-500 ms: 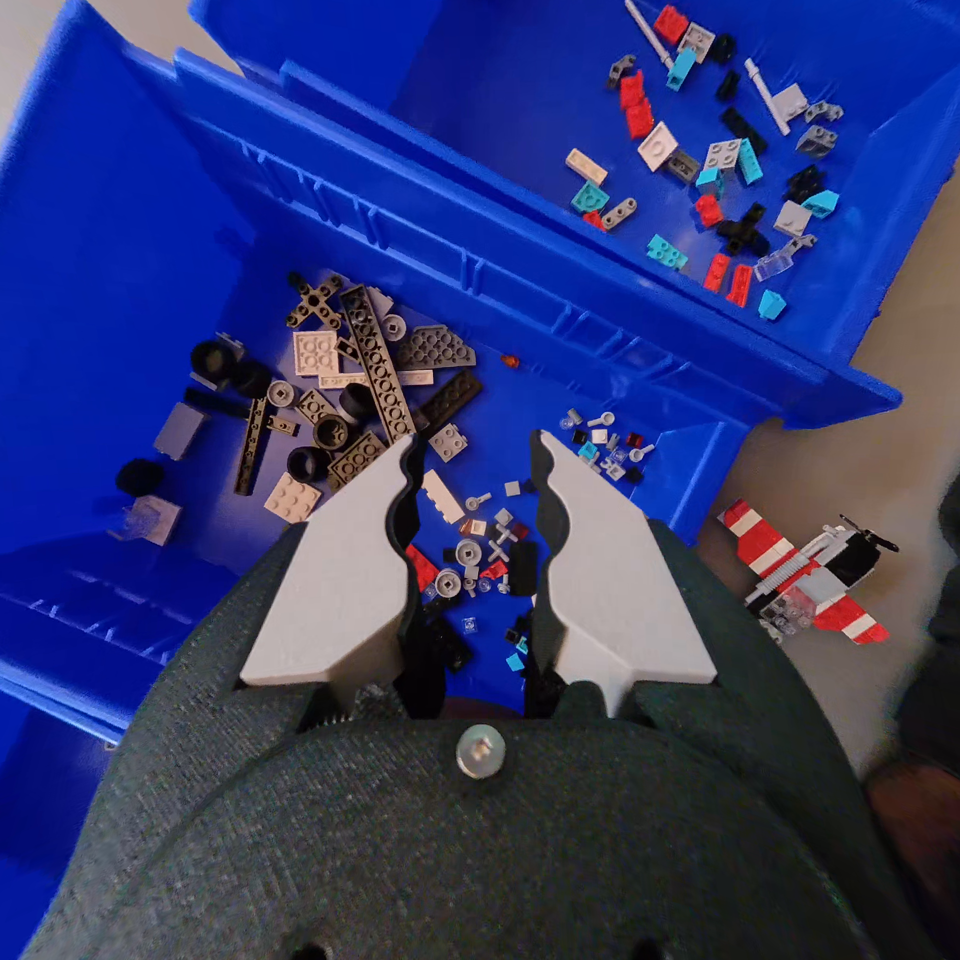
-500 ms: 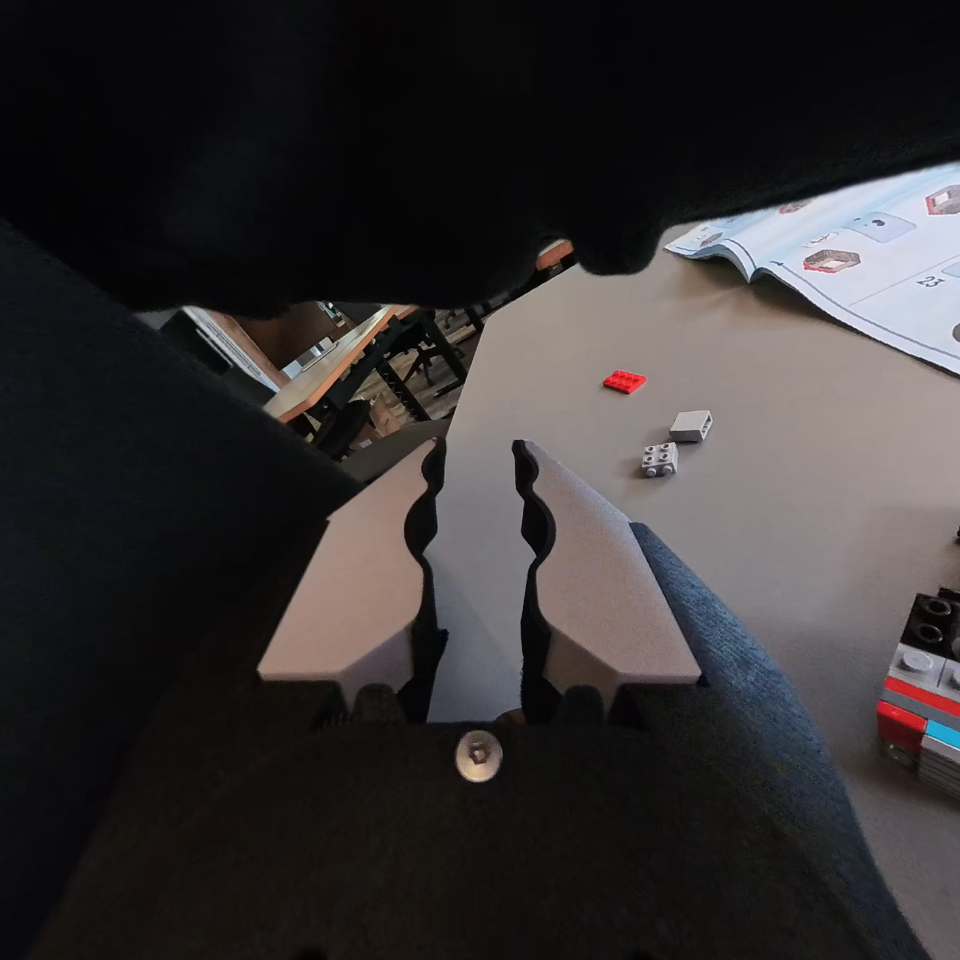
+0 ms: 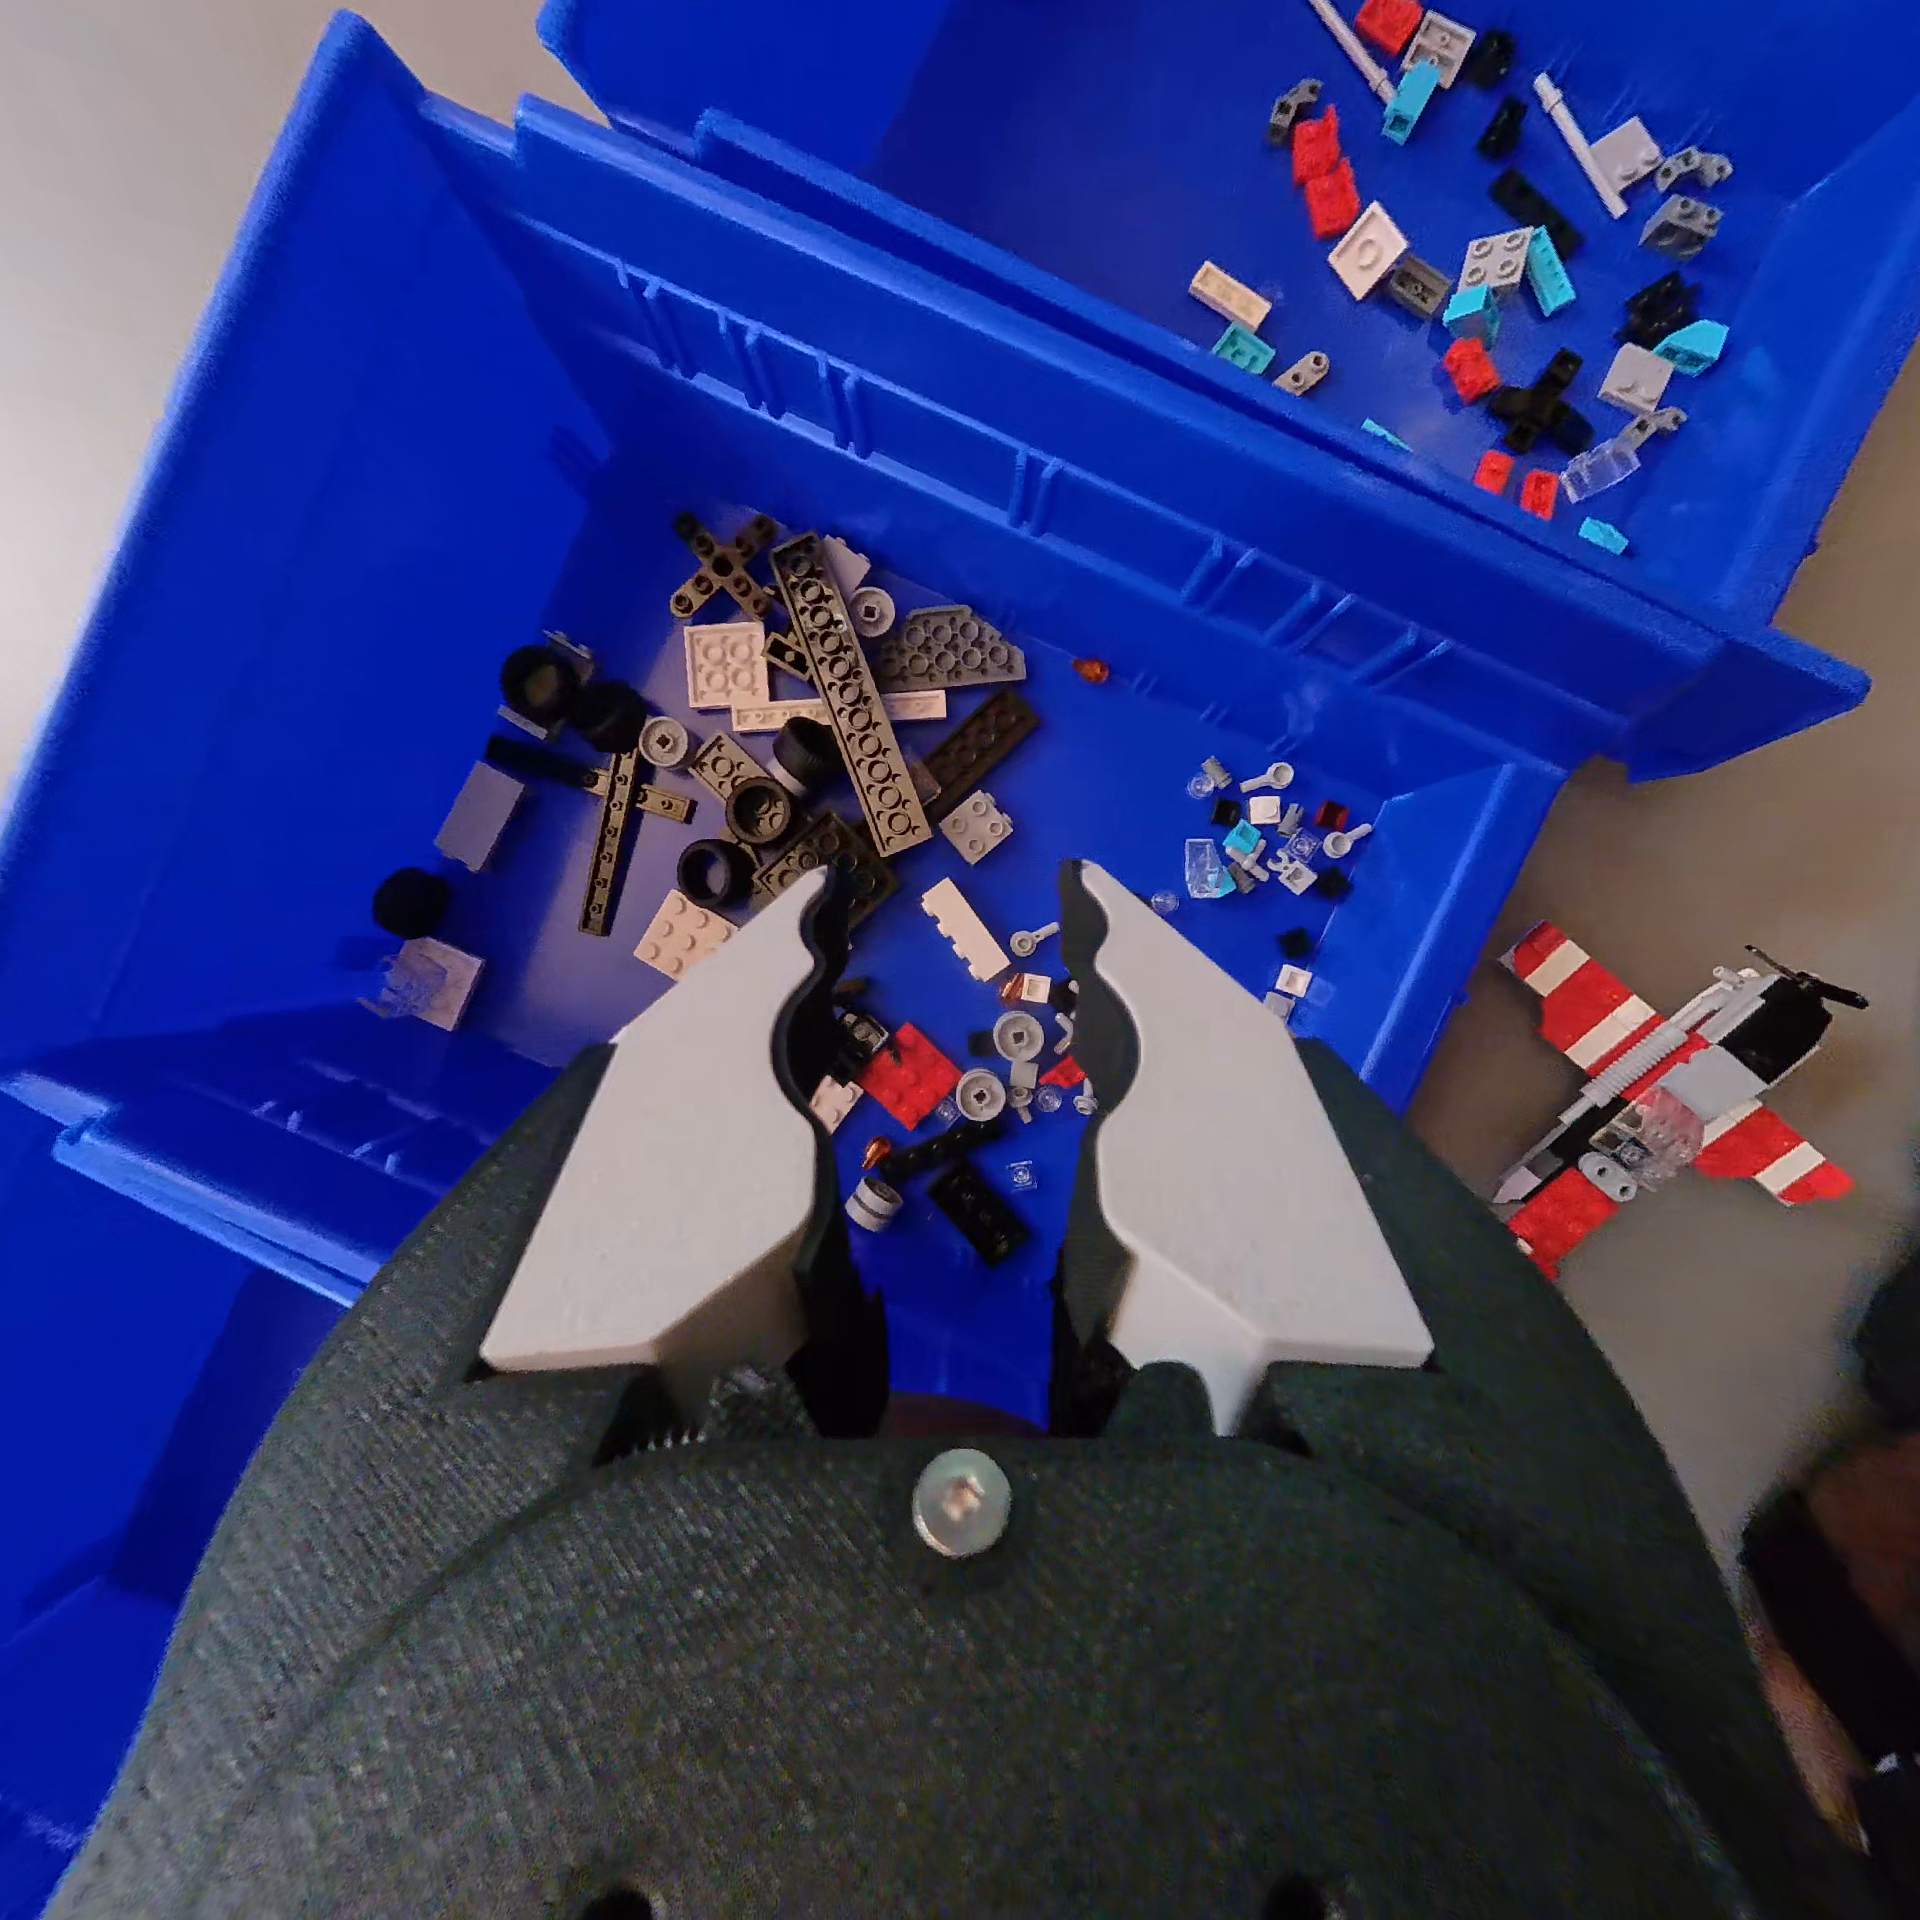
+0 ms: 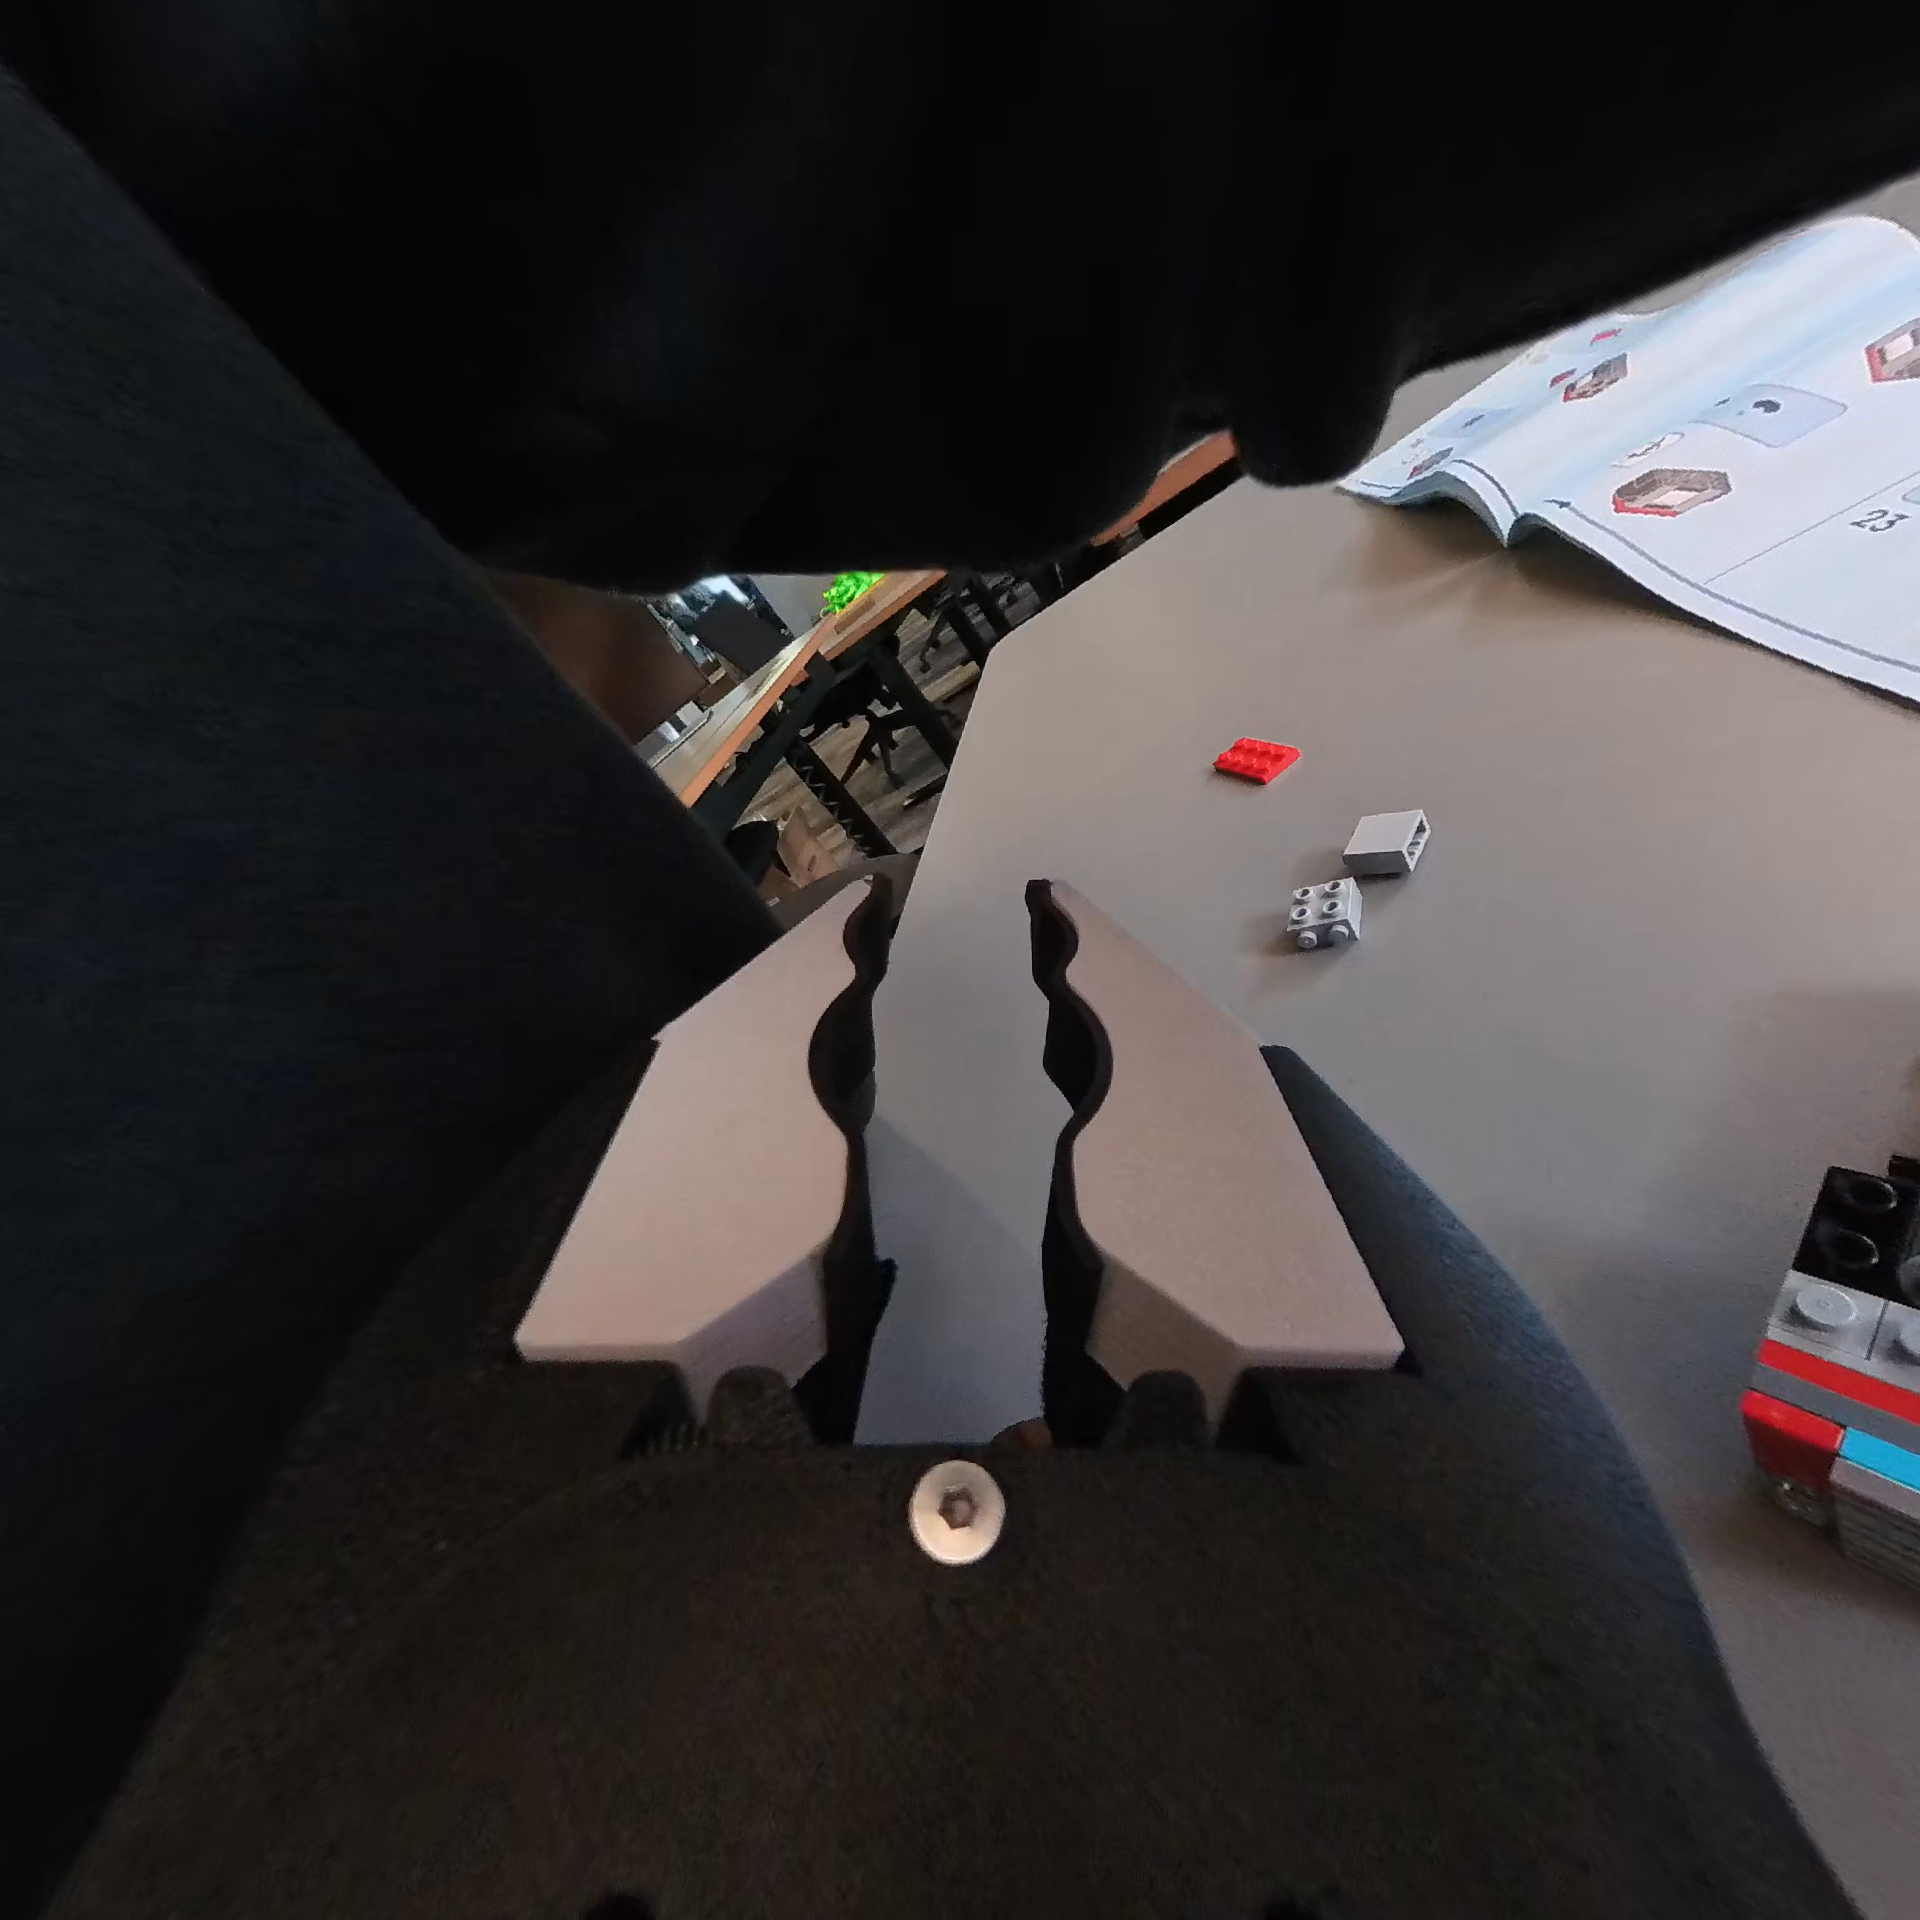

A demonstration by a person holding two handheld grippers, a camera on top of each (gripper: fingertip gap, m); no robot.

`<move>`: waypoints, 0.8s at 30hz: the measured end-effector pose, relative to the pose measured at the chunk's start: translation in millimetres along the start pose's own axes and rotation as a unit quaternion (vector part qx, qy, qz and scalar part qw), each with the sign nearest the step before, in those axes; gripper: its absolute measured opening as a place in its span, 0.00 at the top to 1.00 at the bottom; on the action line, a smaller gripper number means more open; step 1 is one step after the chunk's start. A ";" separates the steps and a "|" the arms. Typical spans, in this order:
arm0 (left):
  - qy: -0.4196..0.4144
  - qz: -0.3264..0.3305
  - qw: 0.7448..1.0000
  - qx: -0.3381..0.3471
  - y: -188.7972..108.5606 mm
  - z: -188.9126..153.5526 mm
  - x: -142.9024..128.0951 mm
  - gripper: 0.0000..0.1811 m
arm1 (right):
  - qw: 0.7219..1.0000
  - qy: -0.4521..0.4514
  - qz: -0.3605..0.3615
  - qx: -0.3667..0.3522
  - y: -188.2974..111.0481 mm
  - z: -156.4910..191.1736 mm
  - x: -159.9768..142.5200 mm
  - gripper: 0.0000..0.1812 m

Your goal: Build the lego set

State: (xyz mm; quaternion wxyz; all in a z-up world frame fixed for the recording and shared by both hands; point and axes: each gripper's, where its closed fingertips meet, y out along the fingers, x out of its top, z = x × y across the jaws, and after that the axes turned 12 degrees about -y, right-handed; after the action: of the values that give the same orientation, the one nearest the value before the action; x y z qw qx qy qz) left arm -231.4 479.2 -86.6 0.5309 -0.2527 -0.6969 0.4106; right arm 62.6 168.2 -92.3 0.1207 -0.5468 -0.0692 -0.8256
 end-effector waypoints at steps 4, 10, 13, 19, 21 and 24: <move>0.002 0.003 1.000 0.003 2.3 -1.1 -1.0 0.76 | 1.000 -0.002 0.001 0.000 0.2 0.3 -0.4 0.85; -0.001 0.008 1.000 0.009 9.2 -0.8 2.8 0.76 | 1.000 -0.003 0.001 0.001 0.0 0.6 -0.3 0.85; -0.007 0.022 1.000 0.011 25.2 3.2 6.8 0.77 | 1.000 -0.005 0.003 0.001 0.6 1.4 -1.0 0.85; -0.010 0.076 0.996 0.038 74.0 18.6 6.4 0.77 | 1.000 -0.008 0.006 0.001 1.0 1.8 -1.7 0.85; -0.010 0.094 0.994 0.050 84.1 24.5 1.6 0.77 | 1.000 -0.008 0.005 0.001 0.9 1.9 -1.5 0.85; -0.002 0.110 0.991 0.075 88.4 34.2 -3.5 0.81 | 1.000 -0.010 0.006 0.002 0.9 2.6 -1.9 0.85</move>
State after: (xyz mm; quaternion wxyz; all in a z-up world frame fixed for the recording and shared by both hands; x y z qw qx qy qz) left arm -270.1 513.3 -166.2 0.4990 -0.2865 -0.6331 0.5177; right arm 65.8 168.2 -93.0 0.1258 -0.5549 -0.0690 -0.8194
